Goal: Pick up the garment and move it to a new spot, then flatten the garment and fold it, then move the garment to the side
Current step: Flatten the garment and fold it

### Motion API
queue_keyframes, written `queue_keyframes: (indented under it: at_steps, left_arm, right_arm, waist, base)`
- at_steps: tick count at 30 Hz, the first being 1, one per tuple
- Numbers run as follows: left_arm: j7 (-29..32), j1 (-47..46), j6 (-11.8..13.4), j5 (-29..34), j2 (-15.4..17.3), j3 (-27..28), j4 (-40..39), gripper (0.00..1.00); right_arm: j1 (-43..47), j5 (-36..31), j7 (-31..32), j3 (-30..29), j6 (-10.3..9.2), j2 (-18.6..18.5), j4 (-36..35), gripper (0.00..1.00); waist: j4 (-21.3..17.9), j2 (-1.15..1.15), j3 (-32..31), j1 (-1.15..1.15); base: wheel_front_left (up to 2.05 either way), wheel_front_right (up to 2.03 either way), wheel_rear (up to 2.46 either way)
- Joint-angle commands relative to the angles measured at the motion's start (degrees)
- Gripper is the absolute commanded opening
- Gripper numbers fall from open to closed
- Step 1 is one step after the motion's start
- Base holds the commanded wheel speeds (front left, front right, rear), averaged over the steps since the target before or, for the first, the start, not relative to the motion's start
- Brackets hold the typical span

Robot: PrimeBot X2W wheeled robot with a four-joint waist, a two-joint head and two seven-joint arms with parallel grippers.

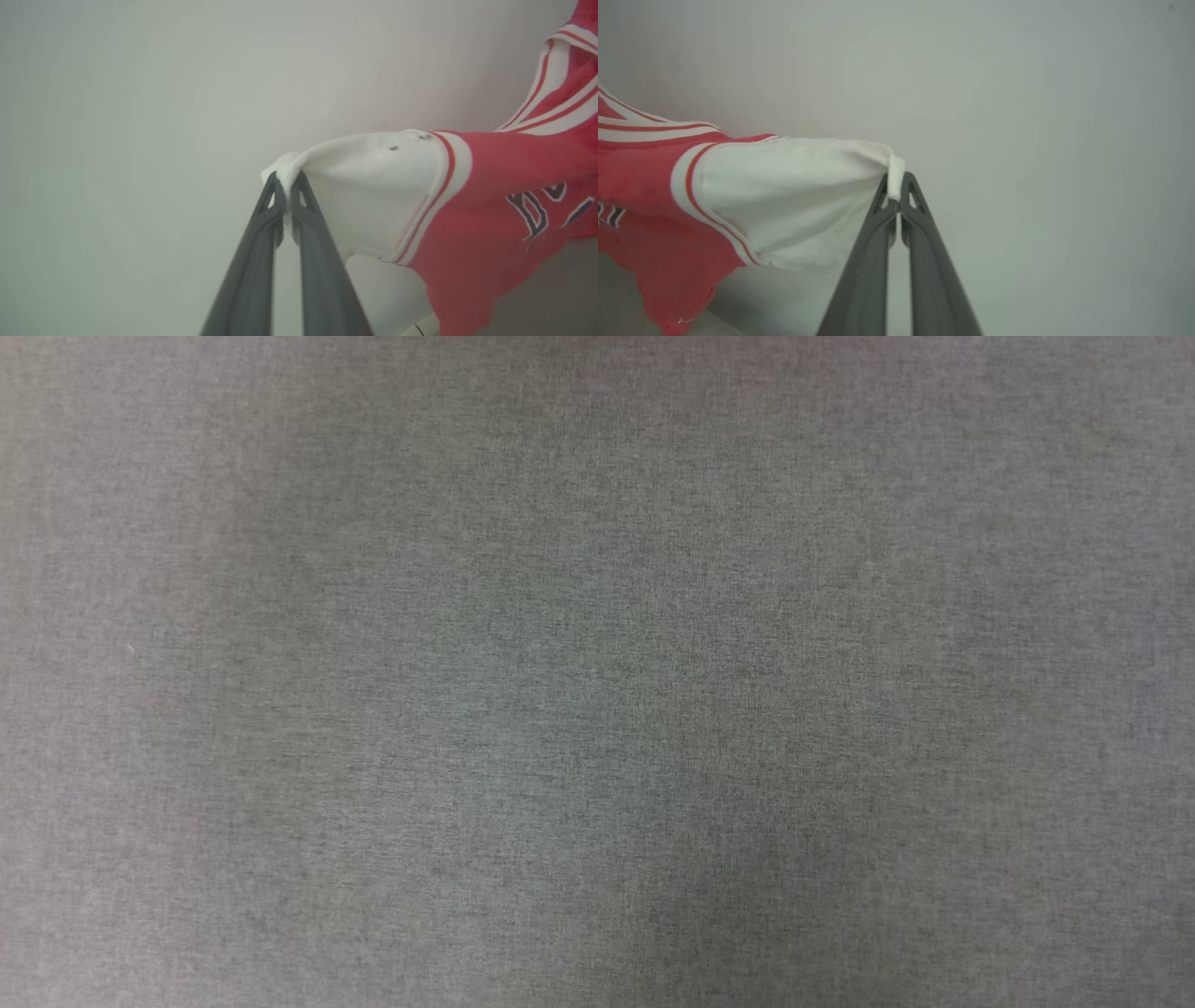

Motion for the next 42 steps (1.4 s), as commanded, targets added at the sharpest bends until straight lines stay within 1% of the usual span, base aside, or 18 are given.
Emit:
queue_keyframes:
  at_steps: [1, 4, 5, 7, 12, 16, 21, 26, 30, 33, 37, 42]
  left_arm:
    - [-1.8, 2.7, -0.14, -0.65, -0.29, -0.56, 1.34, 0.0]
    - [-4.25, 6.97, -0.37, -1.97, -1.15, -1.44, 2.49, 0.0]
    - [-4.25, 6.97, -0.37, -1.97, -1.15, -1.44, 2.49, 0.0]
    - [-5.92, 10.74, -0.36, -3.53, -1.29, -1.68, 2.81, 0.0]
    - [-10.21, 22.17, -0.42, -7.83, -0.97, -0.96, 2.66, 0.0]
    - [-12.31, 32.38, 0.5, -9.89, -1.14, -1.35, 1.13, 0.0]
    - [-13.75, 45.61, 4.04, -11.76, -0.76, -1.69, -3.16, 0.0]
    - [-14.25, 58.05, 6.88, -13.09, 1.49, -2.86, -8.93, 0.0]
    - [-14.37, 66.83, 9.7, -13.9, 4.49, -3.71, -13.7, 0.0]
    - [-14.17, 72.64, 11.21, -14.29, 6.58, -4.91, -17.31, 0.0]
    - [-12.78, 78.59, 12.55, -15.11, 8.97, -6.78, -22.22, 0.0]
    - [-11.02, 86.12, 16.04, -16.92, 12.65, -8.2, -28.53, 0.0]
  right_arm:
    - [2.66, 1.52, -1.66, 1.72, -0.09, 0.67, 1.39, 0.0]
    - [6.21, 4.02, -4.44, 3.84, -0.09, 1.45, 3.09, 0.0]
    - [6.21, 4.02, -4.44, 3.84, -0.09, 1.45, 3.09, 0.0]
    - [9.54, 5.48, -6.27, 5.08, -0.09, 2.13, 4.19, 0.0]
    - [19.55, 9.74, -11.02, 6.66, -0.09, 3.95, 5.66, 0.0]
    - [28.35, 11.95, -13.97, 8.34, -0.09, 3.55, 4.55, 0.0]
    - [39.65, 14.13, -15.99, 9.24, -0.09, 2.08, 0.72, 0.0]
    - [52.08, 16.04, -16.4, 8.85, -0.09, -0.61, -4.38, 0.0]
    - [62.07, 17.47, -15.23, 7.31, -0.09, -3.57, -8.65, 0.0]
    - [69.56, 18.58, -14.12, 5.05, -0.08, -5.57, -11.41, 0.0]
    - [79.57, 19.01, -11.23, 1.59, -0.08, -7.97, -15.8, 0.0]
    - [91.96, 19.19, -7.21, -4.72, -0.08, -10.0, -21.72, 0.0]
  waist:
    - [-0.05, 0.0, 0.31, -0.01]
    - [-0.3, 0.0, 0.01, -0.01]
    - [-0.3, 0.0, 0.01, -0.01]
    - [-0.62, 0.0, -0.58, -0.01]
    - [-1.53, 0.0, -2.67, -0.01]
    - [-1.82, 0.0, -4.69, -0.01]
    - [-2.36, 0.0, -8.15, -0.01]
    - [-2.83, 0.0, -12.7, -0.01]
    - [-3.51, 0.0, -16.34, -0.01]
    - [-3.72, 0.0, -18.68, -0.01]
    - [-3.81, 0.0, -21.3, -0.01]
    - [-4.2, 0.0, -23.99, -0.01]
  base:
    - [0.0, 0.0, 0.0]
    - [0.0, 0.0, 0.0]
    - [0.0, 0.0, 0.0]
    - [0.0, 0.0, 0.0]
    - [0.0, 0.0, 0.0]
    - [0.0, 0.0, 0.0]
    - [0.0, 0.0, 0.0]
    - [0.0, 0.0, 0.0]
    - [0.0, 0.0, 0.0]
    - [0.0, 0.0, 0.0]
    - [0.0, 0.0, 0.0]
    - [0.0, 0.0, 0.0]
